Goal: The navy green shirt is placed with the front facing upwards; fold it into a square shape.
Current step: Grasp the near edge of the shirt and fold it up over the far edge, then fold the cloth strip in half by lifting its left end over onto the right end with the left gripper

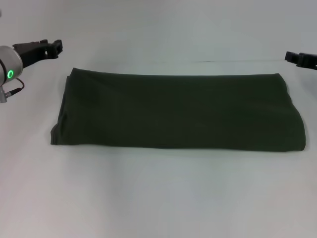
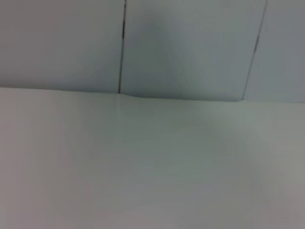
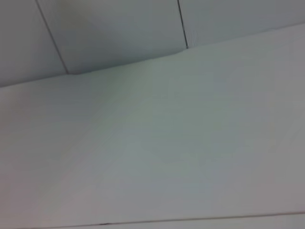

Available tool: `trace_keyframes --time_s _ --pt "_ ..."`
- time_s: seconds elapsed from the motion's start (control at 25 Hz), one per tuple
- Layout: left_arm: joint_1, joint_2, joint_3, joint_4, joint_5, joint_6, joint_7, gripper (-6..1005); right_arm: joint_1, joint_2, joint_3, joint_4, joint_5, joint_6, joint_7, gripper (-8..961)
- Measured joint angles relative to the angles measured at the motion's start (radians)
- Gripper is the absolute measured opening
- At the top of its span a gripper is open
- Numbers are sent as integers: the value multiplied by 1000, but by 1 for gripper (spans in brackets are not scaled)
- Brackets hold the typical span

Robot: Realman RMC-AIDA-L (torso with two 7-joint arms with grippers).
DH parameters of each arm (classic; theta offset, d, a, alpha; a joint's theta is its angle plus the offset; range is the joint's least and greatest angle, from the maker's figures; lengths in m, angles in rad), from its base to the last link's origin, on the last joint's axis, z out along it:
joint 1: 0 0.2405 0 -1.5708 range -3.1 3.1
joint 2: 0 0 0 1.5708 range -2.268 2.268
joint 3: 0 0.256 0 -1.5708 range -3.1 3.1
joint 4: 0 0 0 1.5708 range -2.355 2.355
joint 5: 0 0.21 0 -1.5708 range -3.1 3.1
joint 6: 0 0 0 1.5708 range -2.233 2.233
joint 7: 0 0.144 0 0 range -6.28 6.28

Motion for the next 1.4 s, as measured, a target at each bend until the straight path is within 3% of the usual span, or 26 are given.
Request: trace_keyframes --time_s 0.2,0.4,0.48,0.6,0.76,0.88,1.12,1.4 --pt "6 1 -3 3 -3 10 -4 399 -11 -12 5 -4 0 -57 14 515" --pt "62 3 4 87 -3 229 -73 628 -58 -26 -3 -53 -5 -236 85 661" --pt "94 -3 5 136 -3 337 -89 644 -87 -26 -4 -90 -4 -328 108 706" --pt "156 -33 15 239 -3 505 -95 668 -133 -18 -6 -156 -3 -465 156 753" --pt "242 -61 90 354 -3 577 -105 701 -193 -14 -8 -200 -2 -592 211 782" --pt "294 -62 137 388 -1 587 -135 715 -231 -17 -7 -219 -2 -651 243 778" --pt "356 -61 134 400 8 604 -135 711 -274 -25 -10 -239 -6 -682 284 778" --pt "378 -63 133 380 83 580 -136 712 -276 -29 -8 -237 -6 -675 302 779"
